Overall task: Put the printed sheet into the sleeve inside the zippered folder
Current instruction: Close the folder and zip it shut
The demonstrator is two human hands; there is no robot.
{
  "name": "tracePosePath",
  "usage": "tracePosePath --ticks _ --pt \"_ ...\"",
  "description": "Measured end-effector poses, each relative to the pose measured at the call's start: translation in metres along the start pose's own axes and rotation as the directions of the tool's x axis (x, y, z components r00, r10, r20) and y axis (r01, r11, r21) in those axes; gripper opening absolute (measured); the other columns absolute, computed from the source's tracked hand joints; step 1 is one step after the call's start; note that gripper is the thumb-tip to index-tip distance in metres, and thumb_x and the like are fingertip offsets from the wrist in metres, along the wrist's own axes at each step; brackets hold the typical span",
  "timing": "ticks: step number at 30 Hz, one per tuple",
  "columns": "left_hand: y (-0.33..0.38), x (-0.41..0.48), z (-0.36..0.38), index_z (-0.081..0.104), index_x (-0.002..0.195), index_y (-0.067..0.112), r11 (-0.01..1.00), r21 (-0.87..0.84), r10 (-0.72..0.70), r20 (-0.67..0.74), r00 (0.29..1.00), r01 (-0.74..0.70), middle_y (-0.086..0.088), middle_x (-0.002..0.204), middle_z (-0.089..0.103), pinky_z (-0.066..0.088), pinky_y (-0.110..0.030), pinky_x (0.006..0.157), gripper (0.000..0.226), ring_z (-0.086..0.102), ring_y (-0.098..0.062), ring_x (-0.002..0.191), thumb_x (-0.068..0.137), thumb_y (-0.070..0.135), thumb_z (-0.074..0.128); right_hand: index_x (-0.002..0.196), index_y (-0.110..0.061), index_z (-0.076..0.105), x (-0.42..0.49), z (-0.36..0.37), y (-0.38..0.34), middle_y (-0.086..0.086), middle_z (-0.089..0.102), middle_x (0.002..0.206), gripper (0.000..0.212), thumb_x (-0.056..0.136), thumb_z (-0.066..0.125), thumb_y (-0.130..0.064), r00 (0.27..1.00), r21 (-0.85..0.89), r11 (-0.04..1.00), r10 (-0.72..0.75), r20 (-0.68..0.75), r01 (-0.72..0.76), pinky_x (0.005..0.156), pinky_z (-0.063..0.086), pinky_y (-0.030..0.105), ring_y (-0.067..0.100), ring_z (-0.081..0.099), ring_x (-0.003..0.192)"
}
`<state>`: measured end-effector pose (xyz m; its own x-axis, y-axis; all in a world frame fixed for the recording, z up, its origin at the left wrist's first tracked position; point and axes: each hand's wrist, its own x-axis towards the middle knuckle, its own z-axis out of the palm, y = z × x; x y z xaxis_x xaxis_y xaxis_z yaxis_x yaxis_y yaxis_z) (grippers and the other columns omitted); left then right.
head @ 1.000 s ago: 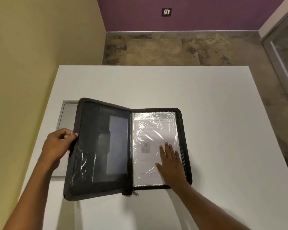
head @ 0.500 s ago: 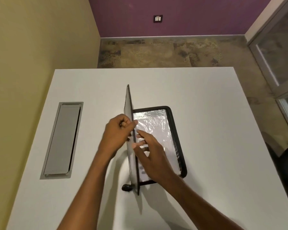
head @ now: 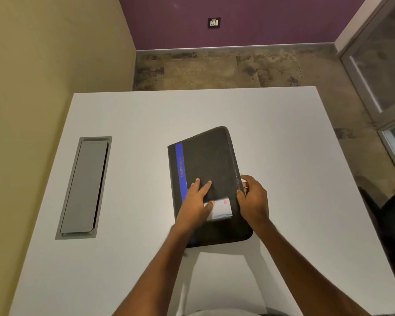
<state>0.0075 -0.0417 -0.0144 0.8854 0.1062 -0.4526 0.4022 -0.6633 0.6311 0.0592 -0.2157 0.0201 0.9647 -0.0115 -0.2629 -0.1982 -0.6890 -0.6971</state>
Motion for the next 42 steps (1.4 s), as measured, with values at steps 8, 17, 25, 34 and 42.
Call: tracePosePath --ticks 8,17,25,34,42 --pt "-0.011 0.021 0.056 0.015 0.165 0.034 0.962 0.274 -0.011 0.03 0.999 0.002 -0.008 0.174 -0.008 0.013 -0.05 0.128 0.096 -0.005 -0.028 0.161 0.09 0.036 0.075 0.122 -0.003 0.068 0.026 0.014 0.041 0.02 0.071 0.112 0.033 0.09 0.065 0.005 0.993 -0.083 0.995 0.07 0.1 -0.062 0.085 0.057 0.042 0.039 0.067 0.101" --pt "-0.024 0.0 0.036 0.043 0.157 0.018 1.0 0.0 0.026 -0.122 0.992 -0.026 -0.009 0.168 0.032 0.025 -0.041 0.127 0.071 0.027 -0.026 0.155 0.093 0.021 0.072 0.114 -0.006 0.064 -0.006 0.028 0.049 0.016 0.065 0.115 0.029 0.086 0.071 -0.006 0.989 -0.365 0.921 -0.112 0.096 0.14 0.088 0.058 0.047 0.035 0.062 0.104" --pt "-0.081 -0.088 0.022 0.071 0.125 0.016 0.965 -0.243 -0.182 -0.344 0.921 0.1 0.009 0.118 0.071 0.039 -0.002 0.086 0.039 0.064 -0.009 0.108 0.087 0.014 0.075 0.086 -0.01 0.062 -0.109 0.072 0.046 0.007 0.065 0.092 0.002 0.084 0.061 -0.008 0.918 -0.127 0.974 -0.125 0.377 0.185 0.079 0.051 0.041 0.032 0.061 0.094" --pt "-0.106 -0.129 0.049 0.071 0.124 0.017 0.942 -0.127 -0.335 -0.265 0.904 0.311 0.002 0.114 0.075 0.051 -0.034 0.097 0.038 0.07 -0.02 0.104 0.086 0.019 0.075 0.101 -0.02 0.067 -0.145 0.113 0.052 0.0 0.069 0.115 0.01 0.092 0.064 -0.024 0.891 -0.195 0.969 -0.047 0.451 0.149 0.086 0.044 0.032 0.023 0.064 0.109" --pt "-0.114 -0.129 0.064 0.079 0.086 0.027 0.936 0.078 -0.293 -0.36 0.885 0.342 0.012 0.085 0.067 0.035 -0.038 0.089 0.016 0.059 -0.016 0.09 0.086 0.018 0.067 0.105 -0.019 0.066 -0.159 0.15 0.052 0.003 0.067 0.109 0.021 0.097 0.056 -0.036 0.919 -0.288 0.938 -0.072 0.388 0.196 0.088 0.052 0.04 0.028 0.066 0.103"
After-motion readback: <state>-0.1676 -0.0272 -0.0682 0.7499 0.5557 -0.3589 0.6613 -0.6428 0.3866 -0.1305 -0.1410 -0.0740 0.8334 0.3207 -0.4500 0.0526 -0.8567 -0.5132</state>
